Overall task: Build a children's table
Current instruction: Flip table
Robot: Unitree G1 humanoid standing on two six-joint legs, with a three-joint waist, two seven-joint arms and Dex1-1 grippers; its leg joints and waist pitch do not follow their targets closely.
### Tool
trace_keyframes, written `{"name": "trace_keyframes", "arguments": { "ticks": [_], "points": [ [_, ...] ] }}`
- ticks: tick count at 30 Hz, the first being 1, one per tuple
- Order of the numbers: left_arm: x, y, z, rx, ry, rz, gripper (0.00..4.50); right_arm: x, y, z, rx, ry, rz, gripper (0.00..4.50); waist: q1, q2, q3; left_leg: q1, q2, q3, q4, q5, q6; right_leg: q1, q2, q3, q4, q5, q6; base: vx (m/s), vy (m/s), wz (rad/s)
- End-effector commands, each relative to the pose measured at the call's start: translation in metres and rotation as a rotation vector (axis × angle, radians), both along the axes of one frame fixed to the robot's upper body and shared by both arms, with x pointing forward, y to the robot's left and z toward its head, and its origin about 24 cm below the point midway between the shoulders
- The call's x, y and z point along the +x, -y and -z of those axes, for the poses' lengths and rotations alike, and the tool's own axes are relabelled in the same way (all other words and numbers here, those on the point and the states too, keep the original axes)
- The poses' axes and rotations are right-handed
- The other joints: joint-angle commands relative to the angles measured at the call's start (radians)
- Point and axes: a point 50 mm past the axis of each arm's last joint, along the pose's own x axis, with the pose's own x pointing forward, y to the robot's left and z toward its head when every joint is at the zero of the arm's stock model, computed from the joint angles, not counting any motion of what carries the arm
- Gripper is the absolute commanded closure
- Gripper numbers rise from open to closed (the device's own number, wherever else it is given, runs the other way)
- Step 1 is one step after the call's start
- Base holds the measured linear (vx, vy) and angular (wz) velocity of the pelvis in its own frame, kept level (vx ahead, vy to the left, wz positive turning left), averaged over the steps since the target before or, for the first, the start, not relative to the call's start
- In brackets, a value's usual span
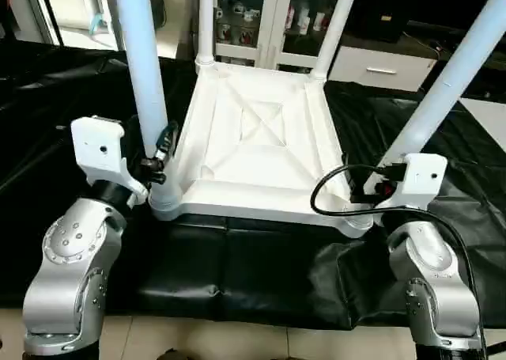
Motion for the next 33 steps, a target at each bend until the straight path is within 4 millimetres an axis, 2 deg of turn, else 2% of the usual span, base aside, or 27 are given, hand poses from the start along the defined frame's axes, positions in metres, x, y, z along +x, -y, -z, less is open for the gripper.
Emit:
{"name": "trace_keyframes", "arguments": {
  "ticks": [1, 4, 5, 8, 10, 11, 15, 17, 20, 22, 23, 26, 27, 28, 29, 30, 31, 32, 33],
  "points": [
    [0.001, -0.003, -0.007, -0.005, 0.026, -0.028, 2.29, 0.004, 0.003, -0.005, -0.001, 0.022, 0.021, 0.63, 0.000, 0.021, -0.057, 0.025, 0.026, -0.013, -0.088, -0.358, -0.072, 0.025, -0.035, 0.027, -0.066, -0.300, -0.060, 0.000, 0.000, 0.00],
    [0.002, -0.004, -0.009, -0.015, 0.029, -0.039, 2.42, 0.004, 0.003, -0.006, -0.001, 0.027, 0.025, 0.86, 0.000, 0.021, -0.057, 0.024, 0.026, -0.014, -0.087, -0.357, -0.072, 0.026, -0.036, 0.027, -0.066, -0.303, -0.058, 0.000, 0.000, 0.00],
    [0.002, -0.004, -0.009, -0.022, 0.029, -0.036, 2.60, 0.004, 0.003, -0.006, -0.002, 0.029, 0.025, 1.05, 0.000, 0.022, -0.058, 0.025, 0.026, -0.013, -0.087, -0.354, -0.072, 0.025, -0.035, 0.027, -0.066, -0.300, -0.058, 0.000, 0.000, 0.00],
    [0.003, -0.005, -0.008, -0.021, 0.022, -0.049, 2.60, 0.005, 0.003, -0.007, -0.005, 0.032, 0.027, 1.18, 0.000, 0.022, -0.058, 0.025, 0.026, -0.013, -0.086, -0.345, -0.072, 0.026, -0.034, 0.027, -0.064, -0.283, -0.060, 0.000, 0.000, 0.00],
    [0.003, -0.004, -0.008, -0.025, 0.021, -0.048, 2.65, 0.005, 0.004, -0.007, -0.006, 0.034, 0.028, 1.34, 0.000, 0.024, -0.058, 0.023, 0.025, -0.013, -0.087, -0.342, -0.071, 0.028, -0.034, 0.027, -0.064, -0.282, -0.061, 0.000, 0.000, 0.00],
    [0.003, -0.004, -0.008, -0.026, 0.021, -0.046, 2.66, 0.005, 0.004, -0.007, -0.006, 0.035, 0.028, 1.57, -0.001, 0.025, -0.058, 0.025, 0.025, -0.013, -0.087, -0.348, -0.073, 0.027, -0.034, 0.027, -0.064, -0.288, -0.060, 0.000, 0.000, 0.00],
    [0.005, -0.002, -0.006, -0.038, 0.004, -0.050, 2.66, 0.005, 0.004, -0.010, -0.010, 0.046, 0.030, 1.78, -0.002, 0.027, -0.058, 0.025, 0.025, -0.014, -0.087, -0.359, -0.074, 0.026, -0.034, 0.027, -0.065, -0.297, -0.060, 0.000, 0.000, 0.00],
    [0.005, -0.002, -0.005, -0.049, -0.002, -0.051, 2.66, 0.006, 0.004, -0.010, -0.011, 0.048, 0.030, 2.02, -0.003, 0.025, -0.058, 0.026, 0.026, -0.014, -0.086, -0.359, -0.073, 0.026, -0.033, 0.026, -0.065, -0.292, -0.062, 0.000, 0.000, 0.00],
    [0.006, -0.001, -0.004, -0.076, -0.013, -0.064, 2.66, 0.006, 0.004, -0.011, -0.017, 0.053, 0.031, 2.15, -0.002, 0.023, -0.058, 0.025, 0.026, -0.013, -0.086, -0.354, -0.072, 0.027, -0.034, 0.027, -0.065, -0.293, -0.062, 0.000, 0.000, 0.00],
    [0.007, -0.001, -0.002, -0.112, -0.023, -0.079, 2.66, 0.007, 0.003, -0.015, -0.041, 0.069, 0.027, 2.46, -0.002, 0.022, -0.057, 0.025, 0.025, -0.013, -0.086, -0.365, -0.073, 0.026, -0.034, 0.026, -0.068, -0.319, -0.058, 0.000, 0.000, 0.00],
    [0.008, -0.001, -0.001, -0.138, -0.029, -0.082, 2.66, 0.010, 0.003, -0.021, -0.067, 0.096, 0.017, 2.51, -0.005, 0.018, -0.057, 0.025, 0.025, -0.013, -0.085, -0.371, -0.073, 0.026, -0.034, 0.025, -0.069, -0.334, -0.055, 0.000, 0.000, 0.00],
    [0.009, 0.000, -0.001, -0.150, -0.031, -0.082, 2.66, 0.012, 0.004, -0.026, -0.085, 0.114, 0.012, 2.70, -0.004, 0.016, -0.056, 0.024, 0.023, -0.012, -0.083, -0.375, -0.066, 0.023, -0.035, 0.026, -0.073, -0.371, -0.045, 0.000, 0.000, 0.00],
    [0.011, 0.003, -0.001, -0.172, -0.032, -0.078, 2.66, 0.020, 0.006, -0.039, -0.120, 0.161, 0.004, 2.75, -0.004, 0.016, -0.056, 0.023, 0.023, -0.014, -0.082, -0.372, -0.065, 0.025, -0.036, 0.025, -0.074, -0.384, -0.041, 0.000, 0.000, 0.00],
    [0.012, 0.004, -0.001, -0.180, -0.032, -0.076, 2.66, 0.022, 0.007, -0.043, -0.126, 0.175, 0.003, 2.77, -0.007, 0.006, -0.057, 0.022, 0.023, -0.012, -0.082, -0.367, -0.063, 0.025, -0.035, 0.024, -0.075, -0.387, -0.038, 0.000, 0.000, 0.00],
    [0.013, 0.005, -0.002, -0.190, -0.033, -0.075, 2.66, 0.025, 0.008, -0.048, -0.132, 0.190, 0.002, 2.77, -0.008, 0.011, -0.057, 0.022, 0.023, -0.015, -0.082, -0.364, -0.064, 0.026, -0.035, 0.023, -0.072, -0.389, -0.039, 0.000, 0.000, 0.00],
    [0.016, 0.006, -0.001, -0.222, -0.040, -0.081, 2.66, 0.032, 0.009, -0.061, -0.161, 0.232, -0.009, 2.78, -0.007, 0.011, -0.056, 0.024, 0.022, -0.012, -0.079, -0.363, -0.062, 0.022, -0.035, 0.024, -0.075, -0.393, -0.036, 0.000, 0.000, 0.00],
    [0.016, 0.006, -0.001, -0.229, -0.041, -0.083, 2.66, 0.033, 0.009, -0.063, -0.167, 0.241, -0.011, 2.78, -0.009, 0.005, -0.057, 0.021, 0.021, -0.013, -0.077, -0.354, -0.058, 0.025, -0.036, 0.023, -0.073, -0.396, -0.036, 0.000, 0.000, 0.00],
    [0.017, 0.006, 0.000, -0.246, -0.043, -0.089, 2.66, 0.037, 0.010, -0.070, -0.179, 0.264, -0.018, 2.78, -0.009, 0.007, -0.057, 0.021, 0.021, -0.012, -0.077, -0.351, -0.057, 0.025, -0.036, 0.023, -0.074, -0.399, -0.037, 0.000, 0.000, 0.00],
    [0.020, 0.007, 0.001, -0.274, -0.050, -0.099, 2.66, 0.043, 0.009, -0.082, -0.202, 0.300, -0.031, 2.79, -0.008, 0.004, -0.058, 0.023, 0.021, -0.010, -0.073, -0.347, -0.054, 0.021, -0.037, 0.023, -0.074, -0.400, -0.039, 0.000, 0.000, 0.00]
  ]
}}
